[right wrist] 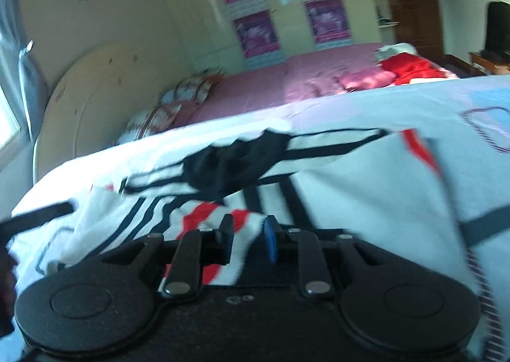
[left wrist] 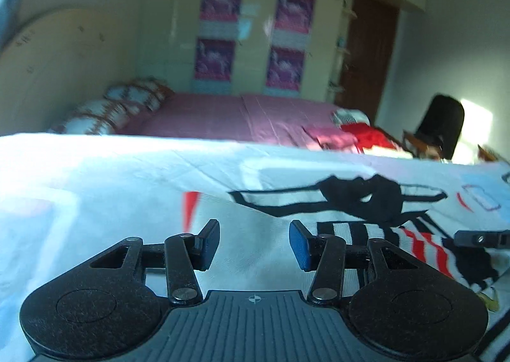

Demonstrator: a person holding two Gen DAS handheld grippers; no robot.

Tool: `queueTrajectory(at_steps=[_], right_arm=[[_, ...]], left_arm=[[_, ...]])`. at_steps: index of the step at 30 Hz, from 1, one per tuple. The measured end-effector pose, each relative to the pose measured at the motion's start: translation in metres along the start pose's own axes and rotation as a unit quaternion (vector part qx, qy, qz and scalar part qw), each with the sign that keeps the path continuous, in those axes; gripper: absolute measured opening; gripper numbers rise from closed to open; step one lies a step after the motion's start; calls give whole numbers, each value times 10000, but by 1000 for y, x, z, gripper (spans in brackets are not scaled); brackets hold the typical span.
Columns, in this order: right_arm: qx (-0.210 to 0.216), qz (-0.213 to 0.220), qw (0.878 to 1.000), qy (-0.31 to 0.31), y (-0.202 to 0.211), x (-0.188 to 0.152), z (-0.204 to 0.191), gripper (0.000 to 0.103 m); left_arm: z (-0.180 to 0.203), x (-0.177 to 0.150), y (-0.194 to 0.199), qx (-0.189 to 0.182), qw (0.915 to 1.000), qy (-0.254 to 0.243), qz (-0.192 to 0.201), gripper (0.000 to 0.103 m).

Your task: Fold small clothes

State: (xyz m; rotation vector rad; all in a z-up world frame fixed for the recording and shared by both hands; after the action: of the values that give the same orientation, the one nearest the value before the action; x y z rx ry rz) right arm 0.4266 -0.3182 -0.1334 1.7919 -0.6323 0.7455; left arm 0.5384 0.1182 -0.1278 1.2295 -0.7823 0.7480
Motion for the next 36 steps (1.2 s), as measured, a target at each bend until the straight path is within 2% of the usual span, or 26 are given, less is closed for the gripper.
queueTrajectory(at_steps=[2, 5, 8, 9, 10, 13, 15, 17, 19, 21, 22, 23, 25, 27, 28, 30, 31, 32, 34, 36], right_arm=[[72, -114, 9999, 18, -15, -2, -9, 22], [96, -97, 9999, -20, -27, 4, -19, 23], [259, -139, 9995, 122, -40, 11, -37, 23], [256, -261, 9990, 259, -49, 9, -43, 19], [66, -411, 9982, 426, -59, 7, -46, 17], [-225, -300, 9978, 549, -67, 6, -46, 14], [-411, -203, 9973, 566, -60, 11, -48, 22], [-257, -7, 9979, 601, -51, 15, -55, 22], [-8, -29, 9972, 748, -50, 13, -71, 22], [135, -234, 9947, 989, -57, 3, -85, 20], [-1, -421, 9930, 1102, -66, -5, -86, 19], [-19, -371, 9934, 1083, -66, -6, -82, 18], [-119, -337, 9961, 803, -57, -3, -63, 18], [-591, -191, 9953, 746, -40, -2, -30, 15], [-687, -154, 9951, 696, -33, -3, -13, 12], [-781, -96, 9954, 554, -18, -6, 15, 10], [-961, -79, 9942, 482, -9, -6, 28, 14], [-1165, -84, 9924, 387, -3, -4, 37, 23], [-1045, 147, 9944, 35, 20, 1, 46, 25], [-849, 249, 9961, -50, 34, 1, 42, 24]], left_arm=[[0, -1, -21, -53, 9998, -3, -177, 49], [-13, 1, -41, 111, 9995, -34, -289, 50], [-29, -2, -54, 170, 9986, 222, -445, 57], [-30, -4, -55, 156, 9987, 219, -440, 58], [-30, -7, -55, 169, 9990, 146, -398, 58], [-31, -8, -48, 194, 9989, 268, -328, 58], [-28, -6, -32, 367, 9985, 356, -204, 58], [-16, -1, -14, 284, 9991, 323, 22, 59], [3, -2, -5, 192, 9996, 177, 92, 59], [18, -15, -14, 162, 9996, -133, -193, 59], [19, -23, -24, 240, 9984, -255, -453, 59], [18, -30, -27, 291, 9977, -359, -492, 59], [8, -31, -17, 293, 9984, -220, -437, 59], [-5, -34, -4, 405, 9981, -178, -439, 59], [-11, -38, 1, 392, 9982, -159, -432, 59], [-24, -46, 10, 556, 9973, -60, -480, 77], [-29, -49, 15, 584, 9972, 92, -464, 77], [-34, -48, 21, 639, 9967, 203, -450, 77], [-30, -41, 39, 742, 9967, 232, -227, 77], [-13, -35, 55, 610, 9979, 208, 24, 77]])
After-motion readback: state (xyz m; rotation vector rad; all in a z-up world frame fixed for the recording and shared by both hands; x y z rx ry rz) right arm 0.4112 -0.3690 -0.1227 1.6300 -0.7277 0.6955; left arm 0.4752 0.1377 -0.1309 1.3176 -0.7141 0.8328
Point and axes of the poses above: each gripper's, at about its wrist camera, not at the fingertips, and y roughly against the way its jaws point, z to its right, x to its top, the point moved 7 cm from there along -y, roughly the way its jaws point, and after that the axes turned 5 degrees about -x, right-handed, at the moved point
